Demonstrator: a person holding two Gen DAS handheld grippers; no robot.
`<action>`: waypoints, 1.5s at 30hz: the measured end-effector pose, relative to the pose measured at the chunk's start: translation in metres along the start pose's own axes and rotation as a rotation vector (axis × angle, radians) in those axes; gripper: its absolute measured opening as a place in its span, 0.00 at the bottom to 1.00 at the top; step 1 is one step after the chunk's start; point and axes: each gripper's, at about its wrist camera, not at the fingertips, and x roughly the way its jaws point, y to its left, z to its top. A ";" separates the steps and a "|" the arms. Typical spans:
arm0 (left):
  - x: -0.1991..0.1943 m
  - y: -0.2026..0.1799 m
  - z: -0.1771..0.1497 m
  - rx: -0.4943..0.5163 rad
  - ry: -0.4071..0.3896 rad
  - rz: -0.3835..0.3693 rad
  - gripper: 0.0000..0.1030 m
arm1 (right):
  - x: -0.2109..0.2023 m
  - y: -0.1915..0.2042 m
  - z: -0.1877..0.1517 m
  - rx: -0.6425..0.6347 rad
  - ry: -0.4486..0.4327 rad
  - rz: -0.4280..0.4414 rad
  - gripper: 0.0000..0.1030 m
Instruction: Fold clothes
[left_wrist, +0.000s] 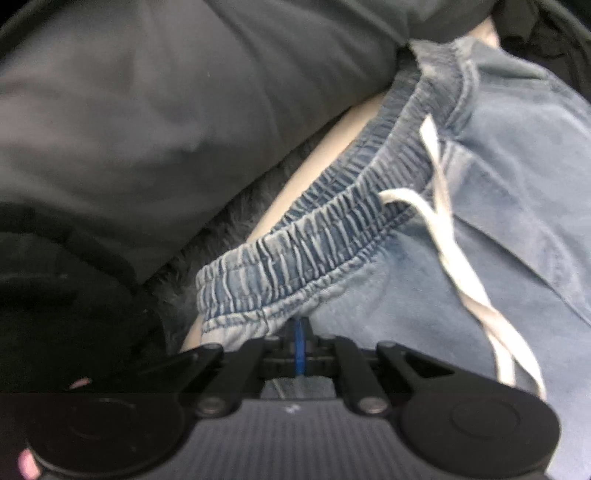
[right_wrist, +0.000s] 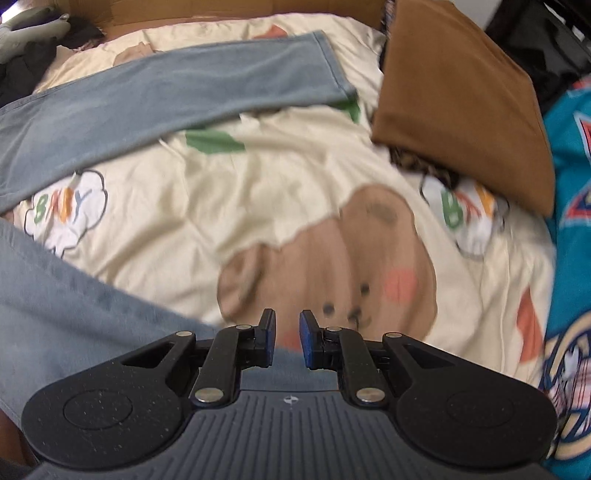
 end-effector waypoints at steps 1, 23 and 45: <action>-0.006 0.001 -0.002 0.003 -0.002 -0.002 0.06 | -0.001 -0.003 -0.006 0.010 0.000 0.001 0.19; -0.107 0.011 0.002 -0.046 -0.018 -0.083 0.14 | -0.127 -0.072 0.155 0.012 -0.463 -0.054 0.20; -0.203 0.014 -0.011 -0.050 -0.067 -0.171 0.30 | -0.211 -0.123 0.087 -0.017 -0.490 0.028 0.27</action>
